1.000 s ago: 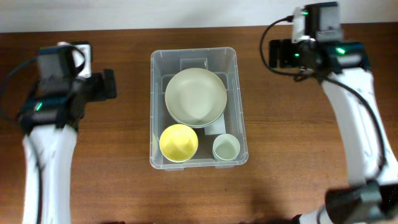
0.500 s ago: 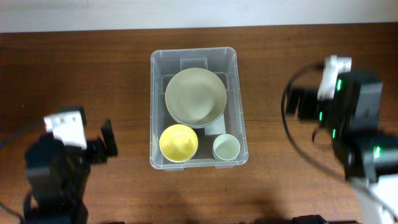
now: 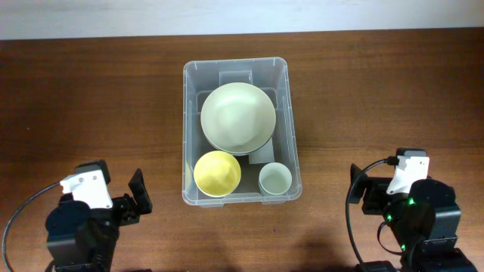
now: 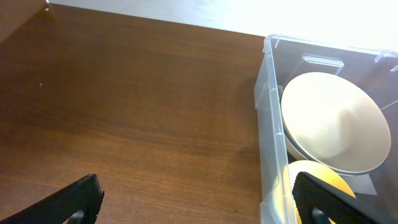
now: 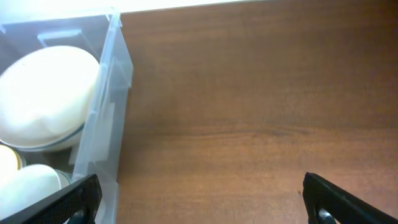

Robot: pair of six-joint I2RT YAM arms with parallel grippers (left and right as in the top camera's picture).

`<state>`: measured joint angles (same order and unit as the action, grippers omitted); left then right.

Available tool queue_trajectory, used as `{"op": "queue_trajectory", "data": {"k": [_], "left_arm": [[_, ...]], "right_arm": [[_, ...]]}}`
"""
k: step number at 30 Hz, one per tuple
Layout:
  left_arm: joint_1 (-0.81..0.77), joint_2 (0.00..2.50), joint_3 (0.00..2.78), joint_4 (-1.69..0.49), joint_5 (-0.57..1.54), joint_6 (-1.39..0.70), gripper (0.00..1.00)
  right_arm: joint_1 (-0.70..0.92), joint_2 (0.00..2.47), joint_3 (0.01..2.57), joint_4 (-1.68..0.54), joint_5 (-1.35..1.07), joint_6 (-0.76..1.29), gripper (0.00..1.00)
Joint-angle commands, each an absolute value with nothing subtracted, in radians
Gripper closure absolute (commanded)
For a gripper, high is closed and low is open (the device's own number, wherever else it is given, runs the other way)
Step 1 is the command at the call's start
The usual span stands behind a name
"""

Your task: Pack container

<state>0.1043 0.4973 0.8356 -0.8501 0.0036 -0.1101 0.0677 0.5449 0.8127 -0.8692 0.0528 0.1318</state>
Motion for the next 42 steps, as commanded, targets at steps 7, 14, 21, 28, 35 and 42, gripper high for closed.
{"op": "queue_trajectory", "data": {"k": [7, 14, 21, 28, 35, 42], "left_arm": [[0.108, 0.496, 0.833, -0.851, 0.014, -0.127, 0.00], [0.108, 0.496, 0.833, -0.851, 0.014, -0.127, 0.00], [0.108, 0.496, 0.833, -0.851, 0.014, -0.127, 0.00], [0.108, 0.496, 0.833, -0.851, 0.014, -0.127, 0.00], [0.108, 0.496, 0.833, -0.851, 0.014, -0.127, 0.00], [0.108, 0.496, 0.833, -0.851, 0.014, -0.127, 0.00]], "right_arm": [[0.065, 0.540, 0.802, -0.890, 0.064, 0.140, 0.01], [0.065, 0.540, 0.802, -0.890, 0.065, 0.139, 0.01], [0.054, 0.527, 0.775, -0.832, 0.076, 0.136, 0.01], [0.012, 0.323, 0.562, -0.549, -0.032, 0.028, 0.01], [0.012, 0.041, 0.281, -0.315, -0.091, 0.001, 0.01], [0.013, 0.003, 0.169, -0.088, -0.065, -0.004, 0.01]]}}
